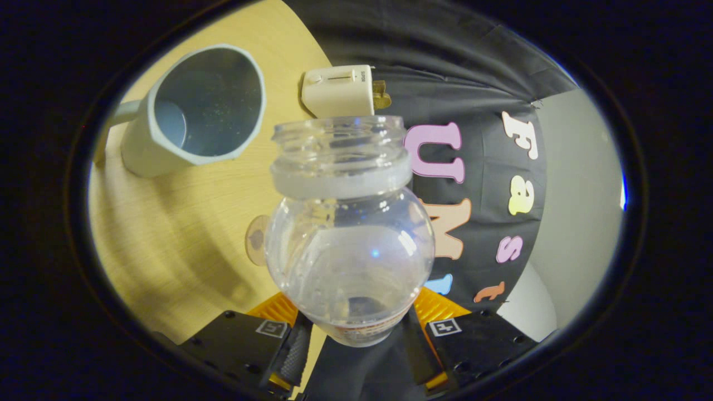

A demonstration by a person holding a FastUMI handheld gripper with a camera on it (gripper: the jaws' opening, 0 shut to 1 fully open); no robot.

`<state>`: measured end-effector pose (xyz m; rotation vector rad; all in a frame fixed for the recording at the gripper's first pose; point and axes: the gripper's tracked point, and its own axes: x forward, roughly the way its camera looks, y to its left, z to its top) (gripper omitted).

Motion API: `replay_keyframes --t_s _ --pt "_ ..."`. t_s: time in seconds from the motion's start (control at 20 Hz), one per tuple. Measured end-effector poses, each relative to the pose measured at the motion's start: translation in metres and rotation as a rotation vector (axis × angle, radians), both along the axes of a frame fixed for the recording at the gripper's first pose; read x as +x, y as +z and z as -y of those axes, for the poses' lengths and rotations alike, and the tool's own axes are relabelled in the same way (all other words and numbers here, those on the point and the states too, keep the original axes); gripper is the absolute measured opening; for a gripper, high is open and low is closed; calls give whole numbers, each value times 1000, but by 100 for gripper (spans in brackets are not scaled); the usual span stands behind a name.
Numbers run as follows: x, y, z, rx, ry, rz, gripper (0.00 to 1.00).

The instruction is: Take the bottle from table, then pour the juice into the cup, finally place the bottle on the coaster

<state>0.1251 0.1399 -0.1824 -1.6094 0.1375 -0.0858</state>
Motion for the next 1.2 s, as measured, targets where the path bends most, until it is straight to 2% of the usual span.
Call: replay_keyframes --t_s 0.4,1.2 --pt "1 10 -5 -78 35 27 77" --pt "7 11 -10 -134 58 22 77"
